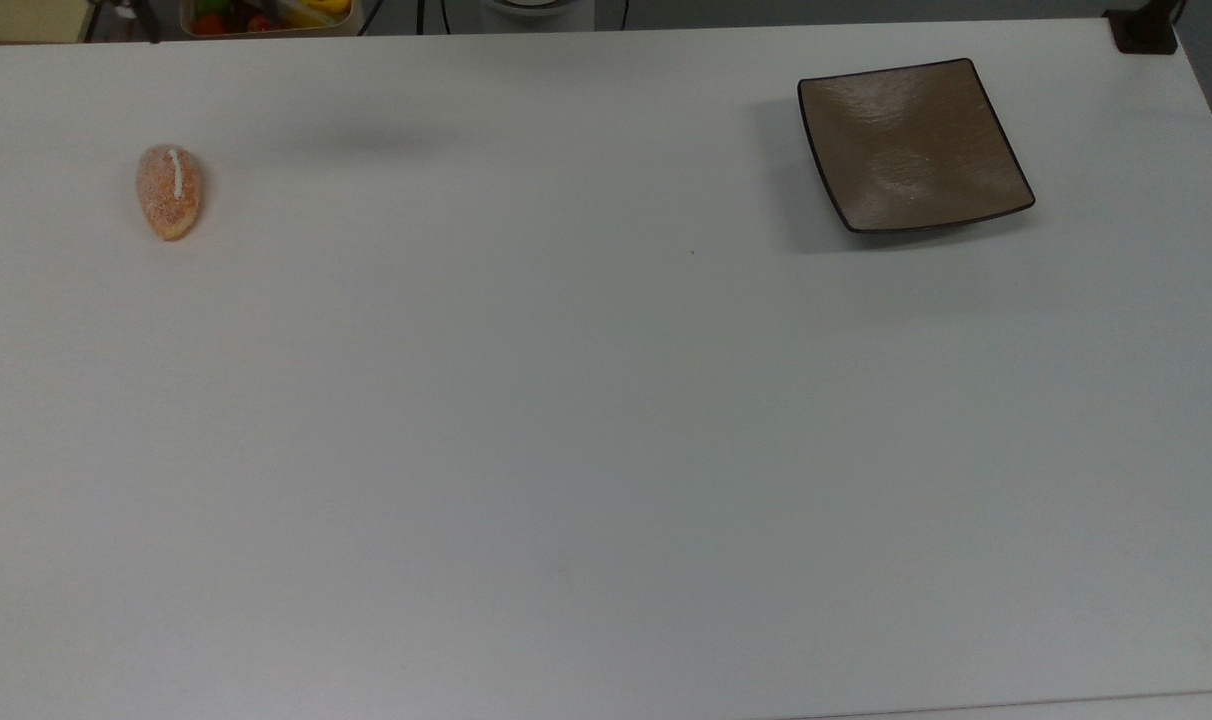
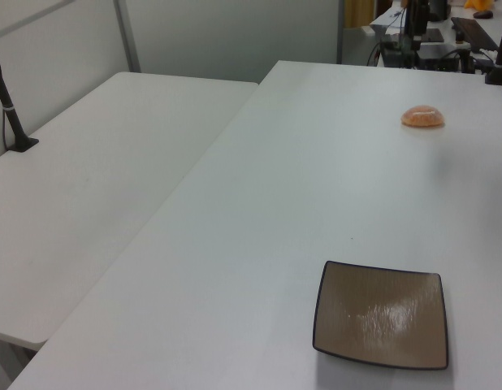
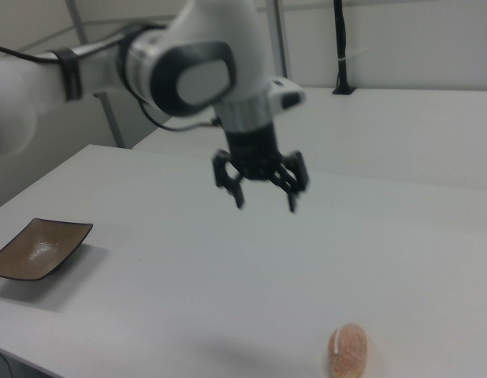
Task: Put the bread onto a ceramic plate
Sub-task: 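Move the open gripper over the orange bread roll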
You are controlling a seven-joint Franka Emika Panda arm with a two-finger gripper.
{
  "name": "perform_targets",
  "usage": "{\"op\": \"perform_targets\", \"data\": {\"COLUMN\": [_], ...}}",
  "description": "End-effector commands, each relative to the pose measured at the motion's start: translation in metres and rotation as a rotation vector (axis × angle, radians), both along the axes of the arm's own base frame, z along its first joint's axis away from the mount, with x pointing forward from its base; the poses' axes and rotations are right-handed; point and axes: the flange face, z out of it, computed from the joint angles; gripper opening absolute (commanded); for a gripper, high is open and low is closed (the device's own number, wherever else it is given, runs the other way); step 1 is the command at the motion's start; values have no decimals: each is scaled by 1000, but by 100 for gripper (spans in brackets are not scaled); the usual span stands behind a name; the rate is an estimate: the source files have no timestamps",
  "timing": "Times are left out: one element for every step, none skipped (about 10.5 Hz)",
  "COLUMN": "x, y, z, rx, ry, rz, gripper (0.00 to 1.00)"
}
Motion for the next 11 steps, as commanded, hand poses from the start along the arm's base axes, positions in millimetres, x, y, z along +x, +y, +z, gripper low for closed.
{"op": "perform_targets", "data": {"x": [-3, -4, -5, -3, -2, 1, 2, 3, 3, 1, -2], "y": [-56, -69, -74, -79, -83, -89, -96, -102, -106, -110, -113], "z": [-47, -65, -85, -103, -125, -141, -154, -164, -175, -184, -199], "rx": [-24, -28, -28, -33, -38, -48, -53, -68, -83, -102, -113], "ry": [4, 7, 18, 18, 22, 17, 24, 31, 46, 56, 71], "rz": [-7, -21, -12, -7, -12, -18, -25, -24, -18, -11, -4], "gripper": [100, 100, 100, 100, 100, 100, 100, 100, 100, 100, 100]}}
